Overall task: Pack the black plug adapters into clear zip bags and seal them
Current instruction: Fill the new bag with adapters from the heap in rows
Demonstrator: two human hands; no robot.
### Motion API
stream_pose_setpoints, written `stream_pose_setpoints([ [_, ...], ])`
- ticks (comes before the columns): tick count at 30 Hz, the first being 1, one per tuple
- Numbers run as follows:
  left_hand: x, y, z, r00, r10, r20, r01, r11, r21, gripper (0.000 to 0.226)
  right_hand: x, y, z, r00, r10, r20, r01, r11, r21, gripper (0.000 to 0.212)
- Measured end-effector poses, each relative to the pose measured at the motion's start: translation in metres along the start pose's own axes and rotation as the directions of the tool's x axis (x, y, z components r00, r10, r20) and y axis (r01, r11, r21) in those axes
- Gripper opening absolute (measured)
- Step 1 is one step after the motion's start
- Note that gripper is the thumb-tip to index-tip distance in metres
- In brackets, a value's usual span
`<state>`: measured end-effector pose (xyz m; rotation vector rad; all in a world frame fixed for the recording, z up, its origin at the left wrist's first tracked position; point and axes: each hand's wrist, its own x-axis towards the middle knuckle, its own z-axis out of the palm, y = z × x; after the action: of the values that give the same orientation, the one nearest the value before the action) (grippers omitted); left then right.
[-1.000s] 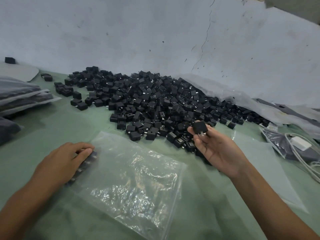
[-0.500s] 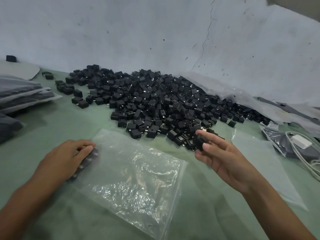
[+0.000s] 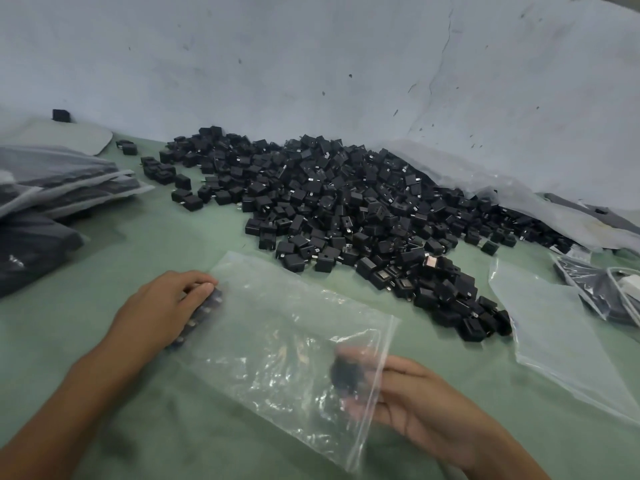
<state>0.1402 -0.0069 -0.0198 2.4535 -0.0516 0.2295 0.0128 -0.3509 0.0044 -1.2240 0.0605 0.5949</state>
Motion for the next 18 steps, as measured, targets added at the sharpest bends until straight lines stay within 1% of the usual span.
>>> stream_pose_setpoints([
  [2, -0.001, 0.002, 0.000, 1.000, -0.017, -0.002, 0.017, 1.000, -0.018, 0.015, 0.014, -0.003, 0.008, 0.993, -0.057, 0.100, 0.037, 0.982, 0.187, 0.038],
  [3, -0.001, 0.003, -0.001, 1.000, -0.026, -0.005, 0.026, 0.999, -0.036, 0.015, 0.024, -0.003, 0.014, 0.984, -0.082, 0.155, 0.046, 0.973, 0.226, 0.040],
  [4, -0.002, 0.003, -0.001, 1.000, -0.030, -0.005, 0.029, 0.999, -0.045, 0.015, 0.035, -0.003, 0.020, 0.980, -0.084, 0.181, 0.042, 0.973, 0.226, 0.044],
  [5, -0.002, 0.004, -0.001, 1.000, -0.028, -0.002, 0.028, 0.999, -0.043, 0.016, 0.049, -0.002, 0.026, 0.981, -0.074, 0.177, 0.042, 0.982, 0.182, 0.044],
  [7, -0.002, 0.004, -0.002, 1.000, -0.018, 0.006, 0.018, 0.999, -0.038, 0.019, 0.076, -0.001, 0.038, 0.987, -0.101, 0.126, 0.095, 0.994, 0.054, 0.034],
  [8, -0.002, 0.004, -0.002, 1.000, -0.013, 0.009, 0.014, 0.999, -0.045, 0.019, 0.088, -0.003, 0.046, 0.981, -0.137, 0.141, 0.134, 0.991, 0.030, 0.033],
  [9, -0.002, 0.004, -0.002, 1.000, -0.009, 0.012, 0.010, 0.998, -0.057, 0.019, 0.100, -0.004, 0.051, 0.976, -0.145, 0.161, 0.135, 0.988, 0.072, 0.033],
  [11, -0.002, 0.003, -0.002, 1.000, -0.007, 0.017, 0.009, 0.996, -0.087, 0.018, 0.122, -0.008, 0.059, 0.985, -0.112, 0.131, 0.089, 0.981, 0.170, 0.027],
  [12, -0.002, 0.003, -0.002, 1.000, -0.009, 0.018, 0.010, 0.995, -0.100, 0.018, 0.132, -0.010, 0.062, 0.986, -0.122, 0.114, 0.104, 0.982, 0.157, 0.023],
  [13, -0.002, 0.003, -0.002, 1.000, -0.010, 0.021, 0.012, 0.994, -0.111, 0.018, 0.142, -0.013, 0.068, 0.983, -0.150, 0.108, 0.141, 0.986, 0.085, 0.021],
  [15, -0.001, 0.003, -0.002, 0.999, -0.011, 0.033, 0.015, 0.993, -0.119, 0.017, 0.157, -0.017, 0.081, 0.965, -0.214, 0.150, 0.227, 0.971, -0.079, 0.019],
  [16, -0.001, 0.003, -0.002, 0.999, -0.012, 0.038, 0.017, 0.993, -0.118, 0.016, 0.162, -0.018, 0.085, 0.962, -0.238, 0.131, 0.252, 0.962, -0.105, 0.019],
  [18, -0.001, 0.003, -0.003, 0.999, -0.012, 0.042, 0.017, 0.993, -0.113, 0.015, 0.172, -0.019, 0.091, 0.964, -0.266, -0.011, 0.261, 0.953, -0.157, 0.024],
])
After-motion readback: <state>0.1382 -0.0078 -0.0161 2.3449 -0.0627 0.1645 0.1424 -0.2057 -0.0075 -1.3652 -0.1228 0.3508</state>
